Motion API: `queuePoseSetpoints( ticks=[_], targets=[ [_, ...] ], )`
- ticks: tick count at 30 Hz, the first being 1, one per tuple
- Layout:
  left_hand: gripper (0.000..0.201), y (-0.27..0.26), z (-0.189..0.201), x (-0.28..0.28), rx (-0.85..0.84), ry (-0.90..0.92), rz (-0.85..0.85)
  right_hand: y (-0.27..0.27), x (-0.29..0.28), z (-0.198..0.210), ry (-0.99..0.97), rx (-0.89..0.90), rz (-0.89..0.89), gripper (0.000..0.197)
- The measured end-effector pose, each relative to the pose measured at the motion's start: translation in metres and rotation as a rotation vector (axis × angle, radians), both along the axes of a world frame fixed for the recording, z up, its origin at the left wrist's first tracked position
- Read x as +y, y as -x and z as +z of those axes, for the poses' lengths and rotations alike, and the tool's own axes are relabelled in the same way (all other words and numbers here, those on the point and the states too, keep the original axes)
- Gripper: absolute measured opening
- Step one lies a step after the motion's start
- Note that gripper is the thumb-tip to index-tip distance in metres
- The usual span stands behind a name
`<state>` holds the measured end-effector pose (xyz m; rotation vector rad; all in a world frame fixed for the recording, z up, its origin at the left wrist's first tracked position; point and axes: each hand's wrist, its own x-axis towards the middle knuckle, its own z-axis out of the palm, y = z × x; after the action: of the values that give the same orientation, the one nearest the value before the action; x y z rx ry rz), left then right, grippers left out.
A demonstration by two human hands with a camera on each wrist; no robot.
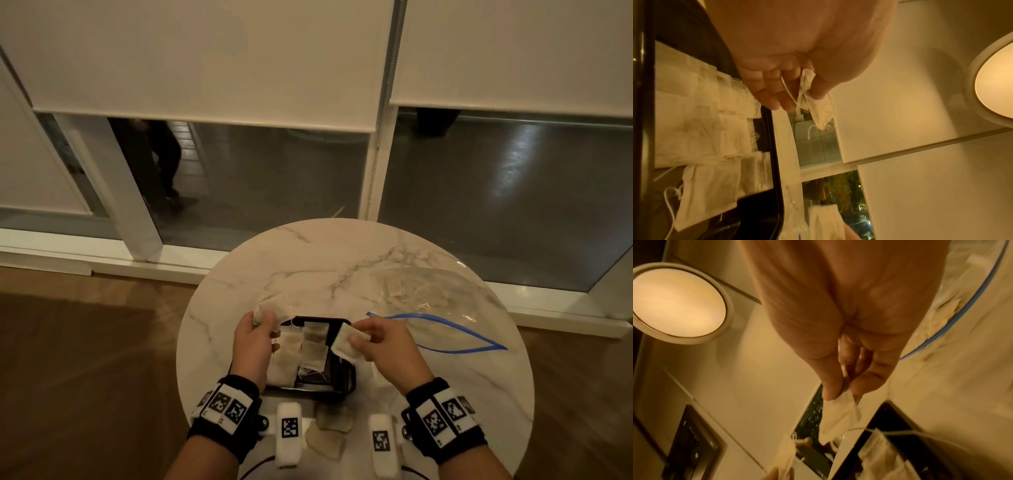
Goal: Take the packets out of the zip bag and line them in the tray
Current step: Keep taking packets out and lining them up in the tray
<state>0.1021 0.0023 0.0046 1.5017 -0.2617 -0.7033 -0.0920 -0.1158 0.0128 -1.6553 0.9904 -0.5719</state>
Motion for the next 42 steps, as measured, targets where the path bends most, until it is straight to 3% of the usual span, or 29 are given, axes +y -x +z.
queuePoseSetpoints(
  ticks=[3,9,20,23,27,30,32,42],
  targets=[
    [0.017,-0.01,-0.003,0.007,-0.018,-0.01,0.058,-0.029,0.005,-0.005,0.011,0.12,0.078,0.014],
    [0.01,-0.015,-0.007,0.02,-0.023,-0.057,0.069,-0.073,0.002,-0.02,0.213,0.569,0.202,0.026],
    [0.011,-0.021,-0.009,0.03,-0.033,-0.071,0.077,-0.103,0.004,-0.017,0.393,0.911,0.204,0.022],
    [0.012,-0.023,-0.01,0.032,-0.029,-0.073,0.079,-0.105,0.004,-0.017,0.402,0.945,0.193,0.022],
    [0.013,-0.022,-0.011,0.033,-0.04,-0.076,0.066,-0.111,0.004,-0.028,0.315,0.937,0.145,0.008],
    [0.015,-0.022,-0.011,0.034,-0.066,-0.086,0.062,-0.112,0.004,-0.039,0.268,0.853,0.07,0.034],
    [0.015,-0.022,-0.012,0.034,-0.076,-0.083,0.067,-0.112,0.004,-0.044,0.272,0.799,0.032,0.039],
    [0.016,-0.023,-0.016,0.036,-0.061,-0.068,0.07,-0.106,0.002,-0.047,0.22,0.614,-0.082,0.023]
  ],
)
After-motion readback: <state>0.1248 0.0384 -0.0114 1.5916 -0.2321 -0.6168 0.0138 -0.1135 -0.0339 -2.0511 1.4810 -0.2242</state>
